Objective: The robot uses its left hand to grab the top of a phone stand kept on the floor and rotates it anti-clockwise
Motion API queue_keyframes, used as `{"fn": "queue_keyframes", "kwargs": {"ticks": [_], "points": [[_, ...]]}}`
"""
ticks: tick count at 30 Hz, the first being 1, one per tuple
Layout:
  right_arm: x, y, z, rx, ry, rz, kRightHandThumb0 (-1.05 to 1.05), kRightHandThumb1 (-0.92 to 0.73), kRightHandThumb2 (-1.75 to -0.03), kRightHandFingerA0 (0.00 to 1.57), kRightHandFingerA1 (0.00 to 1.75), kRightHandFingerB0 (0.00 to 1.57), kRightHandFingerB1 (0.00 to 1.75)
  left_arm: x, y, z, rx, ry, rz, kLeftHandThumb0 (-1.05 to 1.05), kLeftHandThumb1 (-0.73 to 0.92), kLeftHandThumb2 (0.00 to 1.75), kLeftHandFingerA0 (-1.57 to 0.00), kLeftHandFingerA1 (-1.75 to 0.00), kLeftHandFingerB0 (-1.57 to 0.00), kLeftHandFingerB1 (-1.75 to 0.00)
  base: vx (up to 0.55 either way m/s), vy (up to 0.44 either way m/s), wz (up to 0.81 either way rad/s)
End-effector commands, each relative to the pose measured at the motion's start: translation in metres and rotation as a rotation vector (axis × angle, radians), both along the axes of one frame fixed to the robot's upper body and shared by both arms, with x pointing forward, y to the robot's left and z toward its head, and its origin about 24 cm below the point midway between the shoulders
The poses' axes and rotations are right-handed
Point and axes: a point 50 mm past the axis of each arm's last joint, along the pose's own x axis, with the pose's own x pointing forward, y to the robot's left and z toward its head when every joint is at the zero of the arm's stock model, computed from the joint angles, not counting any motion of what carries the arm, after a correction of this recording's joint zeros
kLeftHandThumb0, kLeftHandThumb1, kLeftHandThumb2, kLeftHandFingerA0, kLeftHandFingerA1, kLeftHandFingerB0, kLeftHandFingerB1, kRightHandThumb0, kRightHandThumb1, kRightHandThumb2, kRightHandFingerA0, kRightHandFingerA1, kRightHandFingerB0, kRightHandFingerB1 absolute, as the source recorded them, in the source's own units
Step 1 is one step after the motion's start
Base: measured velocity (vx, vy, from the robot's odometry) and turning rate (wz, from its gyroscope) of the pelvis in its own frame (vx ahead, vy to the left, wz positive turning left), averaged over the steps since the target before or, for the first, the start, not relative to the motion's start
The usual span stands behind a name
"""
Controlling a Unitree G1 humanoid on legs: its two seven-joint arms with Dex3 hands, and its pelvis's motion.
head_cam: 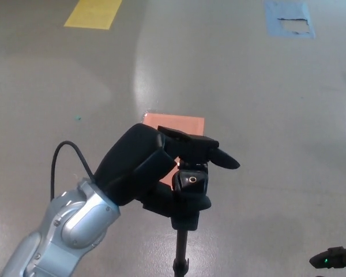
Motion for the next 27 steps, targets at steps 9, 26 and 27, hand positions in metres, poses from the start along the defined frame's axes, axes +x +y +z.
{"fn": "queue_keyframes", "kwargs": {"ticks": [9, 26, 27], "points": [[0.0011, -0.0058, 0.0036, -0.020, 0.005, 0.003, -0.52, -0.79, -0.64, 0.57, 0.41, 0.26, 0.30, -0.0029, 0.0027, 0.0010, -0.068, -0.034, -0.014, -0.39, 0.50, 0.57, -1.03, -0.50, -0.94, -0.47, 0.00, 0.000, 0.00], [0.0031, -0.0055, 0.0048, -0.024, 0.005, 0.002, -0.53, -0.79, -0.64, 0.58, 0.42, 0.27, 0.31, -0.0011, 0.0020, -0.0021, -0.165, 0.182, -0.058, -0.19, 0.45, 0.54, -1.04, -0.53, -0.91, -0.49, 0.00, 0.000, 0.00], [0.0035, -0.0056, 0.0052, -0.024, 0.003, 0.002, -0.54, -0.79, -0.65, 0.59, 0.43, 0.25, 0.30, -0.0001, 0.0027, -0.0026, -0.174, 0.233, -0.053, -0.18, 0.46, 0.54, -1.05, -0.52, -0.89, -0.48, 0.00, 0.000, 0.00]]}}
